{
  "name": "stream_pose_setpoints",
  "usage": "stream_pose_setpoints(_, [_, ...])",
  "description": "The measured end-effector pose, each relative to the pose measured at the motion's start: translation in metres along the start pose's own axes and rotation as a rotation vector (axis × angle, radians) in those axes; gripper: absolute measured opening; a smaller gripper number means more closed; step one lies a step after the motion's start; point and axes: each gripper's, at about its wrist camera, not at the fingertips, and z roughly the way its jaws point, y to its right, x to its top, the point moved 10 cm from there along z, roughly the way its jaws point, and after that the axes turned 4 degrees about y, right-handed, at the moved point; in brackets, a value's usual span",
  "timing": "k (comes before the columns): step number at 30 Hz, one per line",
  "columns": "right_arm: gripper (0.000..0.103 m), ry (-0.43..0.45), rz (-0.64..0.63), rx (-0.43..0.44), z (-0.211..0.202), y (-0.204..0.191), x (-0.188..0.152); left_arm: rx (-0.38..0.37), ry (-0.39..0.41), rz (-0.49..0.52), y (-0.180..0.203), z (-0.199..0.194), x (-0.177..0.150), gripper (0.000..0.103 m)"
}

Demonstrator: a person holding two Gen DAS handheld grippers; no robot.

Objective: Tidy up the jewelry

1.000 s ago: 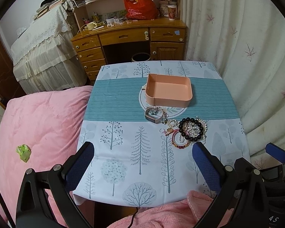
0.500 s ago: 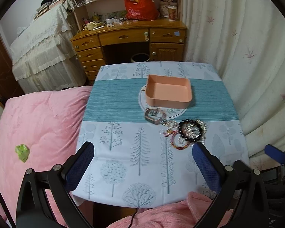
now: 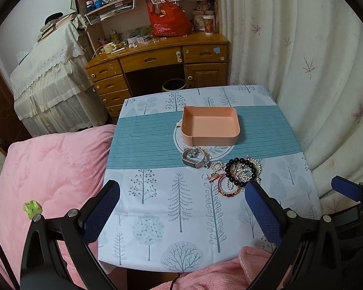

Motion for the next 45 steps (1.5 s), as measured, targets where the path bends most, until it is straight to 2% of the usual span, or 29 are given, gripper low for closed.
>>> stream_pose_setpoints(17, [0.097,0.016,0.077,0.026,0.001,-0.014,0.008,-0.078,-0.029,0.005,-0.027,0.014,0.004,0.102])
stream_pose_setpoints(22, [0.097,0.053,0.124,-0.012,0.000,-0.015,0.006,-0.100,-0.031,0.020,-0.042,0.021,0.003,0.102])
stream_pose_setpoints(24, [0.097,0.083,0.129,-0.049,-0.003,-0.013,0.007,-0.132,-0.029,0.026,-0.045,0.023,0.002,0.102])
stream_pose_setpoints(28, [0.097,0.131,0.071,-0.182,-0.008,-0.003,0.005,-0.250,-0.090,0.060,-0.044,0.038,-0.008,0.102])
stream_pose_setpoints(32, [0.097,0.154,-0.007,-0.257,-0.005,0.005,0.000,-0.266,-0.200,0.073,-0.043,0.067,-0.022,0.102])
stream_pose_setpoints(35, [0.097,0.166,-0.090,-0.305,0.002,0.010,-0.005,-0.288,-0.242,0.047,-0.040,0.086,-0.027,0.102])
stream_pose_setpoints(39, [0.097,0.138,-0.218,-0.335,0.028,0.014,-0.009,-0.294,-0.291,0.024,-0.033,0.117,-0.025,0.102])
stream_pose_setpoints(41, [0.097,0.143,-0.265,-0.318,0.047,0.014,-0.008,-0.282,-0.287,0.039,-0.027,0.136,-0.020,0.102])
stream_pose_setpoints(43, [0.095,0.147,-0.255,-0.214,0.071,0.015,-0.008,-0.265,-0.270,0.074,-0.018,0.158,-0.016,0.102])
stream_pose_setpoints(45, [0.082,0.132,-0.225,-0.116,0.091,0.013,-0.008,-0.275,-0.236,0.099,-0.009,0.180,-0.010,0.102])
